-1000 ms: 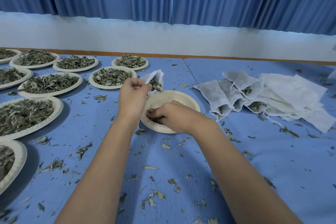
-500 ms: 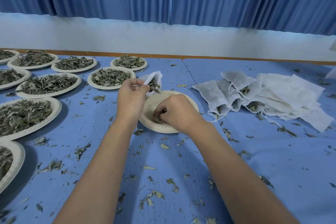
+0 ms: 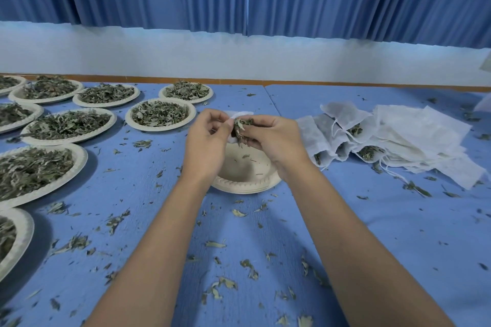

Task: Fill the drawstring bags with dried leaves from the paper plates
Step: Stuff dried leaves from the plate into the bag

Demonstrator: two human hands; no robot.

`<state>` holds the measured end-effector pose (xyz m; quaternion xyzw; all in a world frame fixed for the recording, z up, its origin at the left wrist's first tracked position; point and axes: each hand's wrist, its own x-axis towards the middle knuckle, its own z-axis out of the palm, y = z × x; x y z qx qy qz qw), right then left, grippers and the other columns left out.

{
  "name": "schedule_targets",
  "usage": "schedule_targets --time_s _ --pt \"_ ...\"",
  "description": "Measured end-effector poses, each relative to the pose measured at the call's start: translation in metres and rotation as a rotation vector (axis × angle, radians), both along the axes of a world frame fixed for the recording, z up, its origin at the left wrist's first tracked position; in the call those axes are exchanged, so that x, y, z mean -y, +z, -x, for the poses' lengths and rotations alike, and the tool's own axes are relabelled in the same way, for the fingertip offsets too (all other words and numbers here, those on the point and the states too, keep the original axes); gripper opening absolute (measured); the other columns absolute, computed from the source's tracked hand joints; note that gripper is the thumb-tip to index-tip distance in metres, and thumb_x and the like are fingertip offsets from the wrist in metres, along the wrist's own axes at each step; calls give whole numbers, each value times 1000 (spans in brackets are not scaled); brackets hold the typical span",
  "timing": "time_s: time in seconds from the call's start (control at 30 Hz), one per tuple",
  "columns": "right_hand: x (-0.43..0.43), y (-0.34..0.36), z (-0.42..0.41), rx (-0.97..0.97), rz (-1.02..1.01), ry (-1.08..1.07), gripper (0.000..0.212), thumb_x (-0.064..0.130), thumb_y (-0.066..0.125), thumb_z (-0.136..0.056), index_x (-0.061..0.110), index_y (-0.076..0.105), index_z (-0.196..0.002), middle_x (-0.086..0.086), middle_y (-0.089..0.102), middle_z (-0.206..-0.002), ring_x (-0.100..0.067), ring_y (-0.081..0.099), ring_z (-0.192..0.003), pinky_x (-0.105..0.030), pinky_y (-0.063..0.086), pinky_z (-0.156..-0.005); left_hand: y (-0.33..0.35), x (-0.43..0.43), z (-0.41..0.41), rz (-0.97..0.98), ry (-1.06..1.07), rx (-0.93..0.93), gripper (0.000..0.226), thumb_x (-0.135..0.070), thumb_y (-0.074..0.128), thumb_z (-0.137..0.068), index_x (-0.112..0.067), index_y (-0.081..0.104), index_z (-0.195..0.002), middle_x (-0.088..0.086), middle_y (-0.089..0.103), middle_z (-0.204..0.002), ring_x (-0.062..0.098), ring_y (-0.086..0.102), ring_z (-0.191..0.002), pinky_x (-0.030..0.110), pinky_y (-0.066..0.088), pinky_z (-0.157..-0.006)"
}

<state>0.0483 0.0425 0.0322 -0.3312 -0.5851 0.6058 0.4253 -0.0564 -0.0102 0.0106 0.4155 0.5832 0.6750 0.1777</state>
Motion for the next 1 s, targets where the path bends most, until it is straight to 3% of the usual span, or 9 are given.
schedule_targets --time_s 0.17,0.23,0.4,0.5,0.8,0.87,0.9,0.93,1.0 --pt "-2 -4 -1 93 -52 -135 19 -1 68 -79 14 73 -69 -5 67 -68 -16 61 -66 -29 56 -74 3 0 -9 -34 -147 113 17 -4 57 -92 -16 56 -80 -15 56 -51 -4 50 -48 9 40 -51" --pt "0 -6 0 202 -157 -184 22 0 65 -76 12 69 -57 -11 60 -60 -18 52 -62 -34 49 -67 2 1 -11 -2 -199 147 17 -4 58 -91 -16 57 -79 -16 52 -48 -3 45 -44 7 35 -45" --pt "4 -6 1 383 -432 -251 17 0 59 -74 -1 64 -59 -23 51 -56 -13 31 -51 -23 26 -46 2 2 -6 22 -303 239 16 -5 60 -89 -17 61 -79 -5 54 -65 0 43 -48 10 33 -44" --pt "1 -5 -1 419 -410 -197 20 -1 59 -76 2 63 -56 -6 45 -45 -13 32 -48 -20 27 -45 1 2 -7 62 -286 184 14 -7 61 -90 -17 61 -79 -9 56 -61 -1 44 -47 9 33 -44" --pt "1 11 -2 318 -193 111 25 -9 44 -81 4 59 -66 7 52 -49 -7 45 -53 -32 42 -67 4 -1 -9 58 -139 239 14 -9 55 -94 -16 56 -81 -3 49 -62 -4 43 -42 9 30 -40" --pt "4 11 -2 278 -171 141 30 -12 41 -86 4 62 -73 -13 68 -75 -25 64 -76 -43 52 -90 3 -1 -8 56 -118 236 14 -10 55 -94 -16 55 -82 -3 47 -61 -3 42 -41 9 29 -40" --pt "5 11 -2 255 -147 130 34 -13 40 -88 9 61 -73 -24 68 -92 -37 64 -94 -48 47 -97 3 -1 -8 56 -112 235 14 -10 55 -94 -16 55 -82 -4 46 -61 -3 41 -40 9 29 -40" --pt "5 11 -1 231 -120 114 35 -14 40 -89 14 60 -77 -25 66 -99 -41 60 -105 -49 44 -97 3 -1 -8 56 -109 236 13 -10 55 -94 -16 55 -82 -4 45 -61 -3 41 -40 8 30 -41" --pt "3 8 2 203 -81 62 28 -12 42 -91 12 56 -93 -9 64 -93 -34 65 -98 -46 48 -93 3 -2 -7 50 -107 238 13 -10 55 -94 -16 55 -82 -5 45 -60 -3 41 -40 7 30 -42"
